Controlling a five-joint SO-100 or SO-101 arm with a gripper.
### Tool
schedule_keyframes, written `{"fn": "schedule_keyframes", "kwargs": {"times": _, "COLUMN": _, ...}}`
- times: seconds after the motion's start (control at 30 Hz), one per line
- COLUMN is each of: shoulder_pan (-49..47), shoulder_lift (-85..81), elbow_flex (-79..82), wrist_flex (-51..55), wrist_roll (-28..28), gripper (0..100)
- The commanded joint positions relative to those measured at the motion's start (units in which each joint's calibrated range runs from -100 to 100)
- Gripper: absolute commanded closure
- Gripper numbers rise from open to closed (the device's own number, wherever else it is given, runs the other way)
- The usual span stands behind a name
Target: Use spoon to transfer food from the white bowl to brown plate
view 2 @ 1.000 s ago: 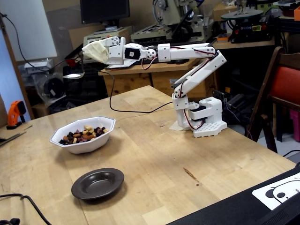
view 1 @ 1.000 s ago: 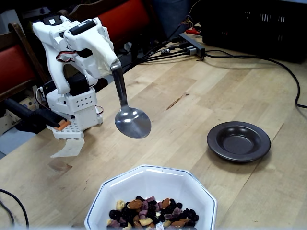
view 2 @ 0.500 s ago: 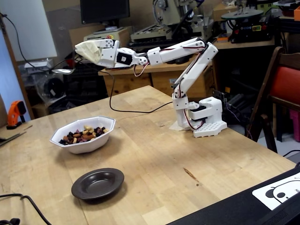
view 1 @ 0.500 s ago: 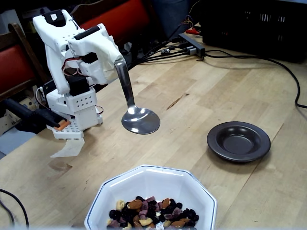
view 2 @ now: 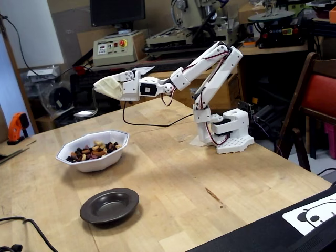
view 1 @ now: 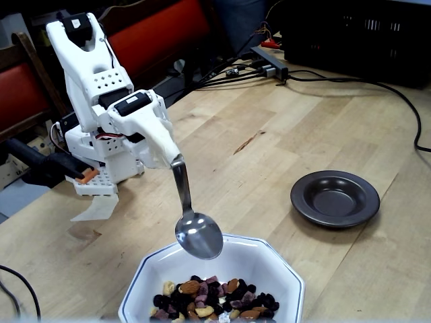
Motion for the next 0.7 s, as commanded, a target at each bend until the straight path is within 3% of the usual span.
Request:
{"fn": "schedule_keyframes", "kwargs": {"times": 0.0, "shoulder_pan": 1.8, "shoulder_lift": -0.4, "elbow_flex": -0.5, "wrist_flex": -4.4, "wrist_roll": -0.3, "gripper": 98}}
{"fn": "schedule_keyframes", "kwargs": {"times": 0.33, "shoulder_pan": 1.6, "shoulder_lift": 0.5, "elbow_flex": -0.4, "wrist_flex": -8.4, "wrist_roll": -0.3, "gripper": 98}}
{"fn": "schedule_keyframes", "kwargs": {"times": 0.67, "shoulder_pan": -6.4, "shoulder_lift": 0.6, "elbow_flex": 0.3, "wrist_flex": -8.4, "wrist_roll": 0.0, "gripper": 98}}
